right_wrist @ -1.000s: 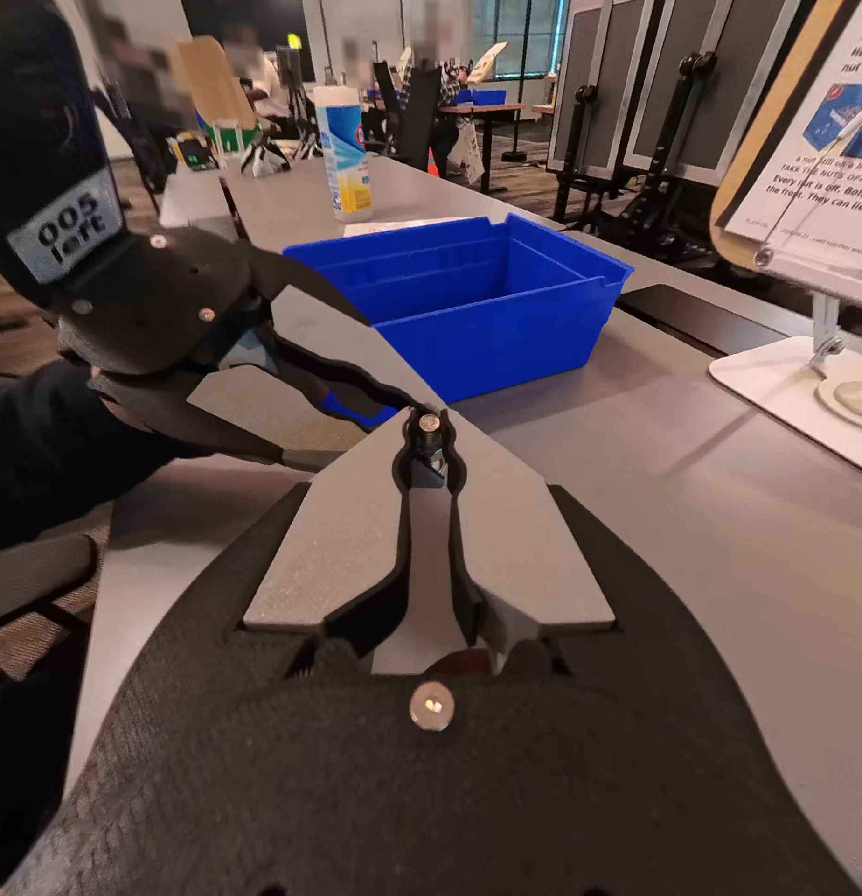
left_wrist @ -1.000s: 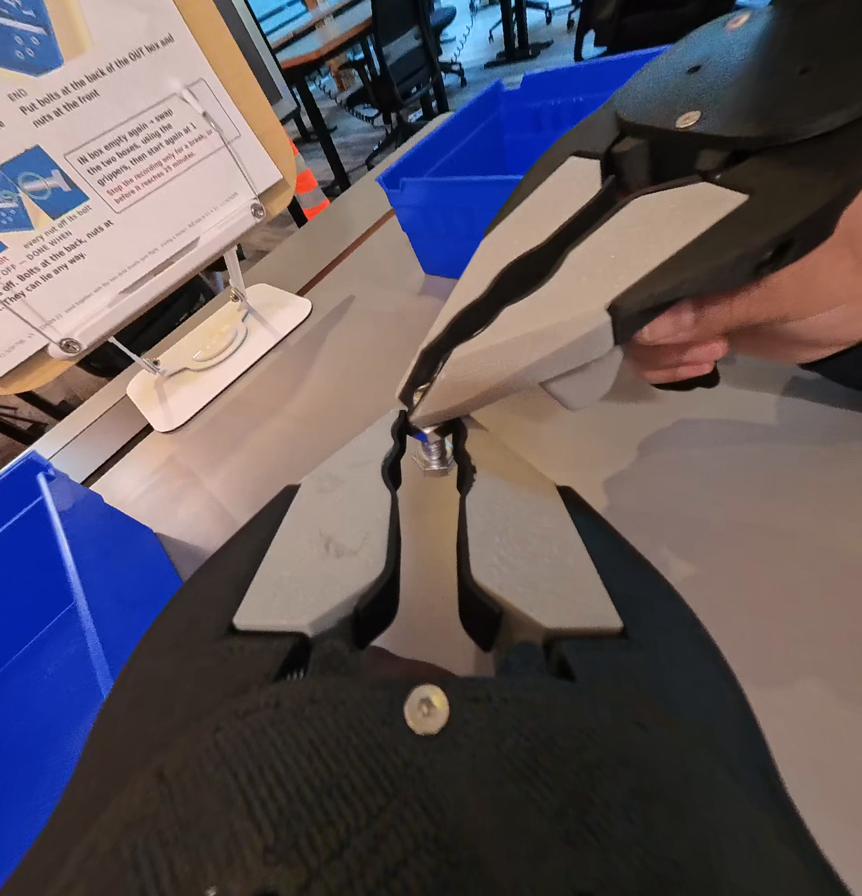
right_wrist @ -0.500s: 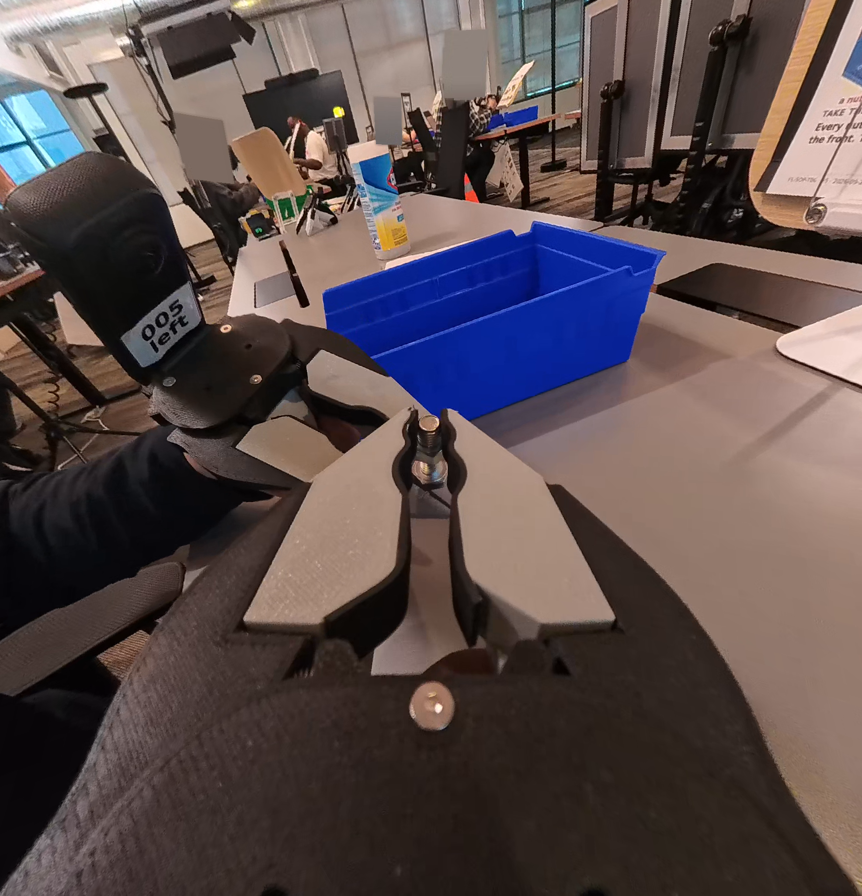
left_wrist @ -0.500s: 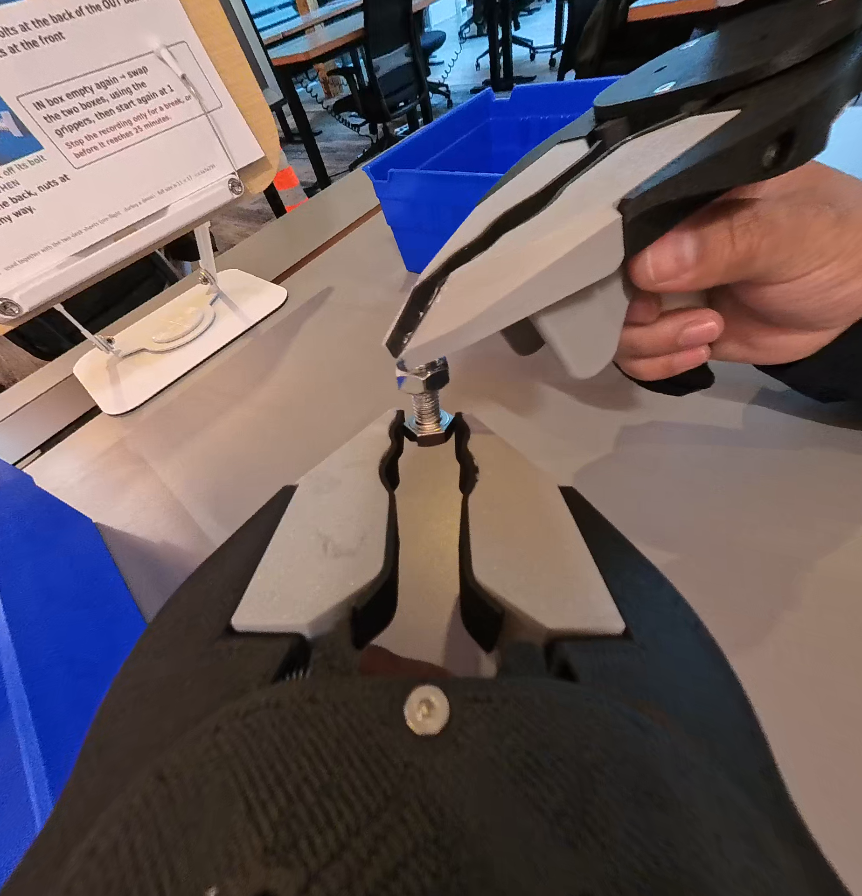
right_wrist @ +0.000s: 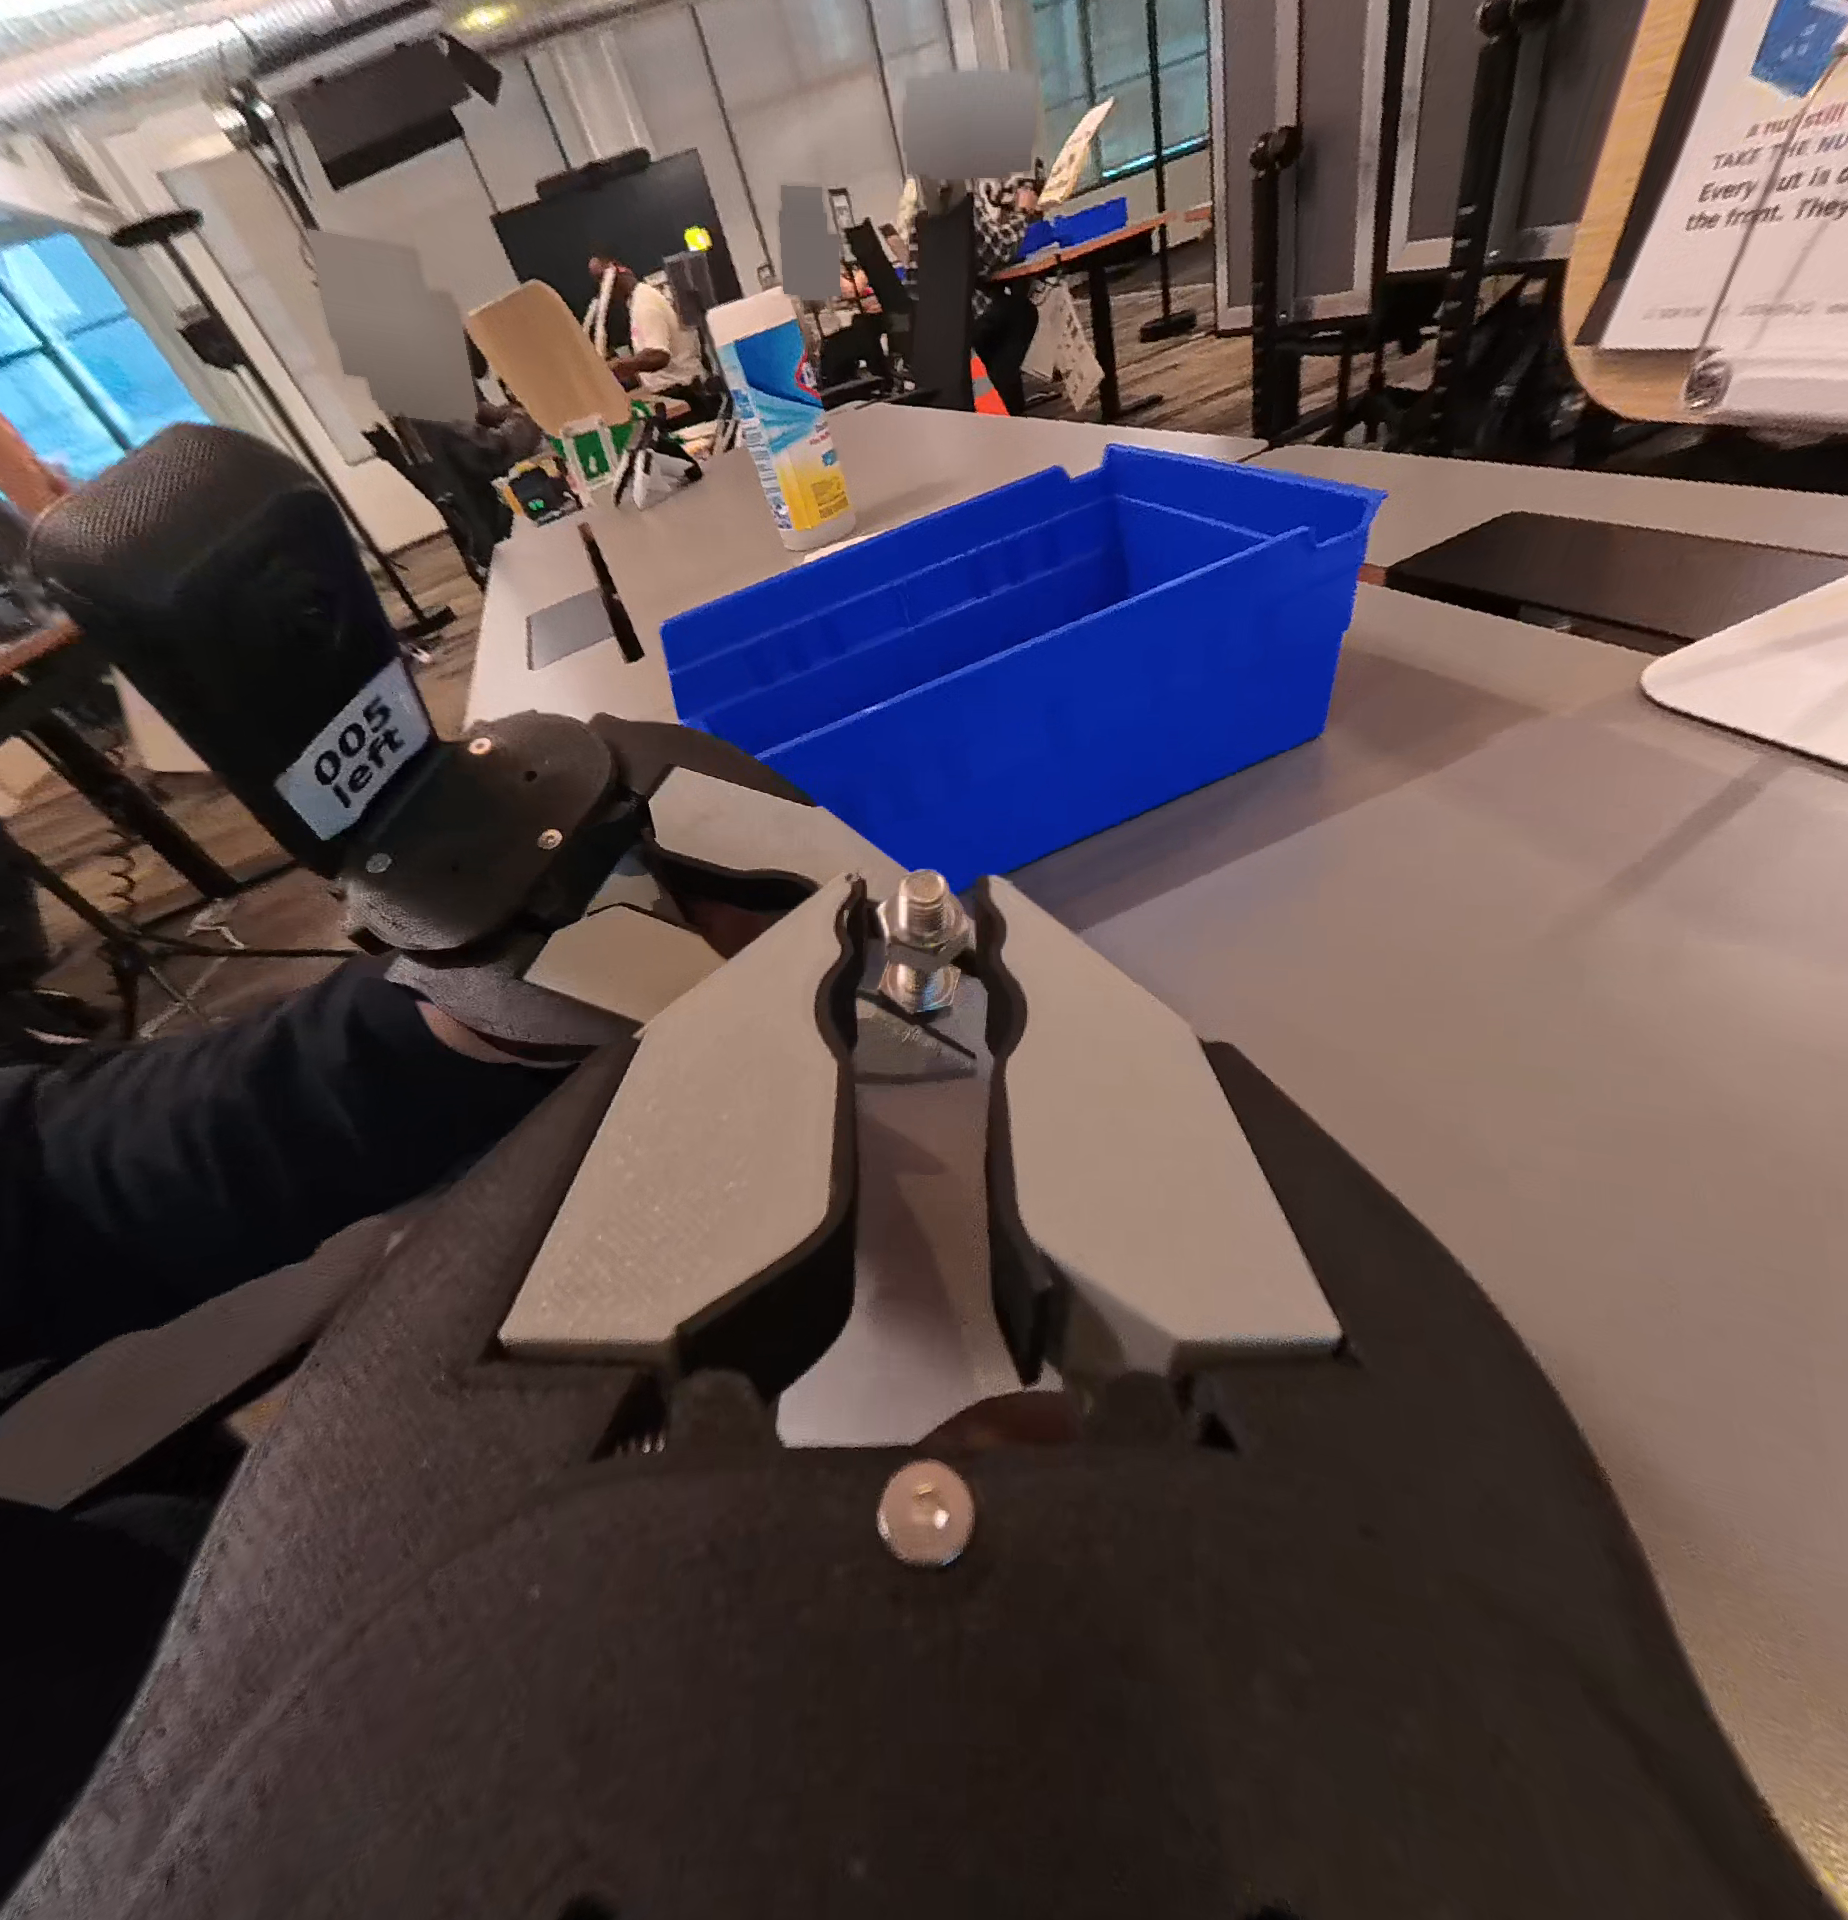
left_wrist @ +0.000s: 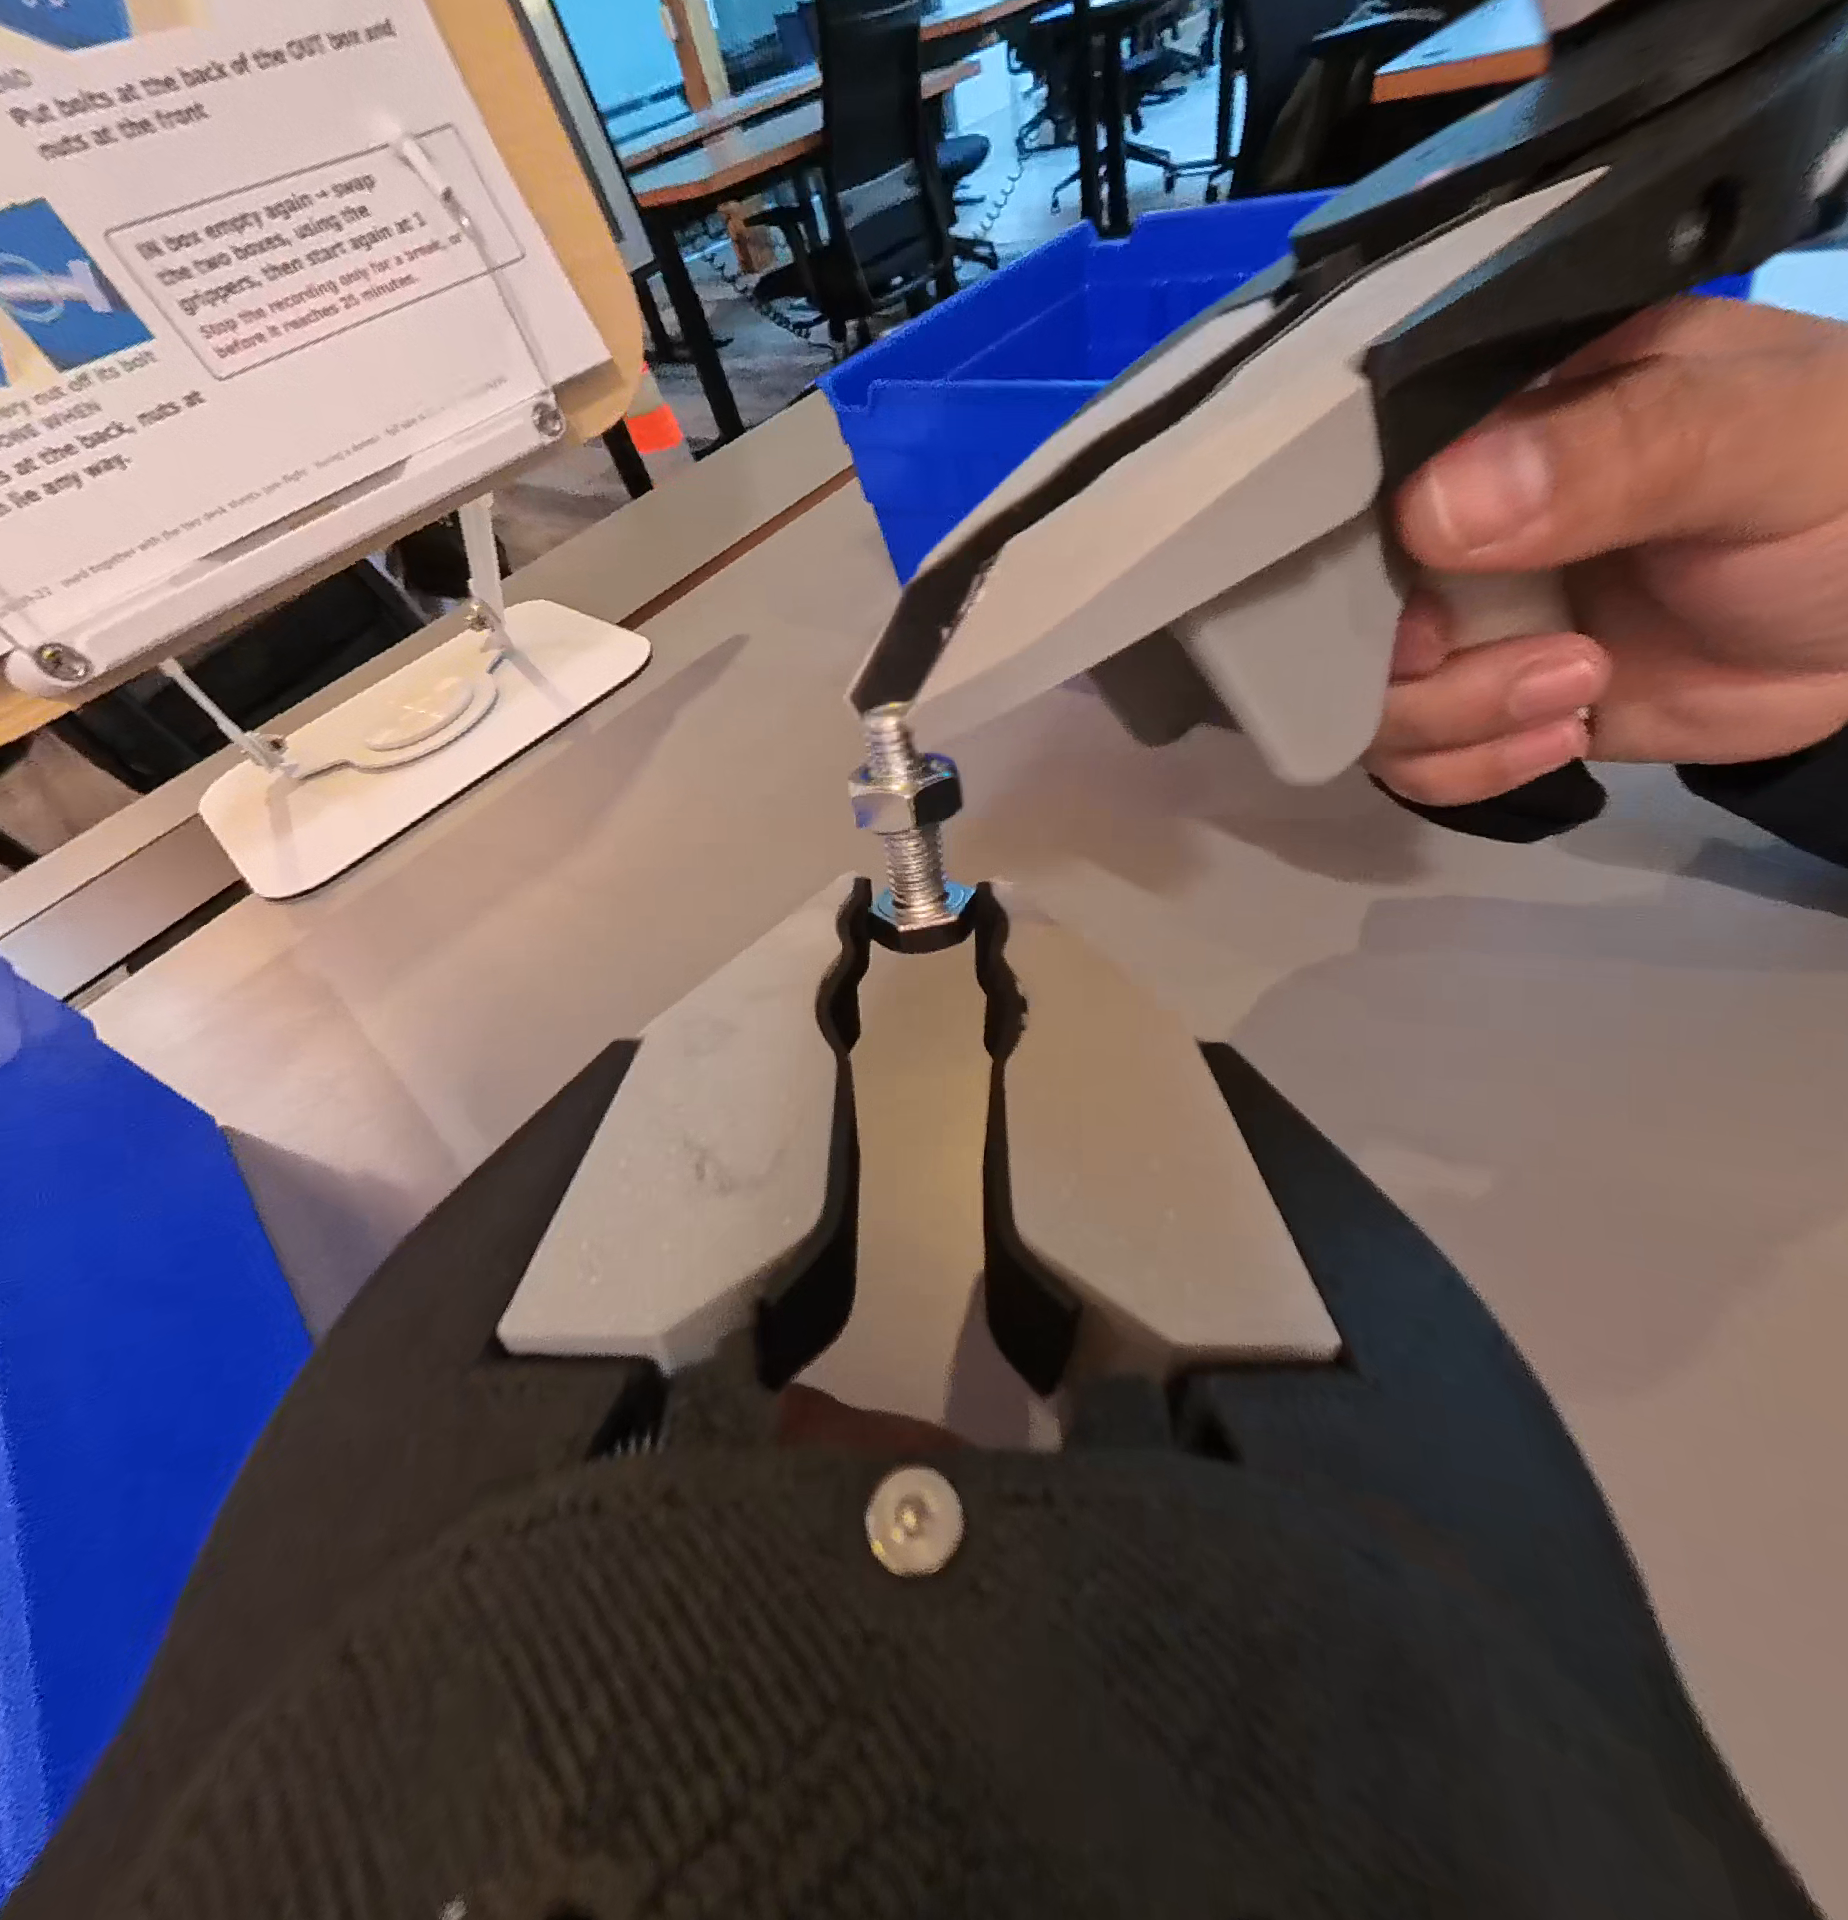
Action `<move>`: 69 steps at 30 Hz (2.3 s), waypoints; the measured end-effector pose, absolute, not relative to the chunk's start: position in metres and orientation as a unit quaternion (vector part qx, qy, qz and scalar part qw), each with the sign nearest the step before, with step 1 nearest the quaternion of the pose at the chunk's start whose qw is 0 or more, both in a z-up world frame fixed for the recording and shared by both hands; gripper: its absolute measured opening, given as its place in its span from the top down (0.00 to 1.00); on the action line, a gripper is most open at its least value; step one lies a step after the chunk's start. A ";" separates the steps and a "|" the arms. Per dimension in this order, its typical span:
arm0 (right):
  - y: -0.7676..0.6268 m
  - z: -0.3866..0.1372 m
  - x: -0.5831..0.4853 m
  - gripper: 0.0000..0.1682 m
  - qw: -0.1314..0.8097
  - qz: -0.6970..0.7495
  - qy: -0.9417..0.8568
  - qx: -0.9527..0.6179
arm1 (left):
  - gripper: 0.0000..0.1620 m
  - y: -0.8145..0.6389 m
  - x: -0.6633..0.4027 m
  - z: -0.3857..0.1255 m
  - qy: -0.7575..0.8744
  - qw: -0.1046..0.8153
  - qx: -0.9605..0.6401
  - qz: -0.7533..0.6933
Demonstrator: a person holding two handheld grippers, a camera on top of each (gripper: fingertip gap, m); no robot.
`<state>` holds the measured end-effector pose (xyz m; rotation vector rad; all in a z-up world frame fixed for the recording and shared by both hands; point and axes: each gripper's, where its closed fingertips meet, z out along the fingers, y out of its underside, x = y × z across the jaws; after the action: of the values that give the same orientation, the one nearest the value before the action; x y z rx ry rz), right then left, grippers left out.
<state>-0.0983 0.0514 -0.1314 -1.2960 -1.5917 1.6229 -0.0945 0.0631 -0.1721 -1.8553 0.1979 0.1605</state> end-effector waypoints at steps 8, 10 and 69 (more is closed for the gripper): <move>0.037 -0.140 -0.106 0.82 0.297 0.574 -0.610 -0.460 | 0.89 0.062 -0.111 -0.168 0.040 0.613 -0.785 0.074; 0.033 -0.135 -0.105 0.83 0.295 0.590 -0.602 -0.450 | 0.89 0.062 -0.106 -0.167 0.045 0.614 -0.785 0.067; 0.036 -0.121 -0.101 0.82 0.312 0.604 -0.593 -0.431 | 0.89 0.064 -0.103 -0.166 0.030 0.616 -0.785 0.061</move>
<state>-0.1007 0.0357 -0.1215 -1.1376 -1.5646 1.5939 -0.1028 0.0638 -0.1661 -1.8084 0.0694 0.1406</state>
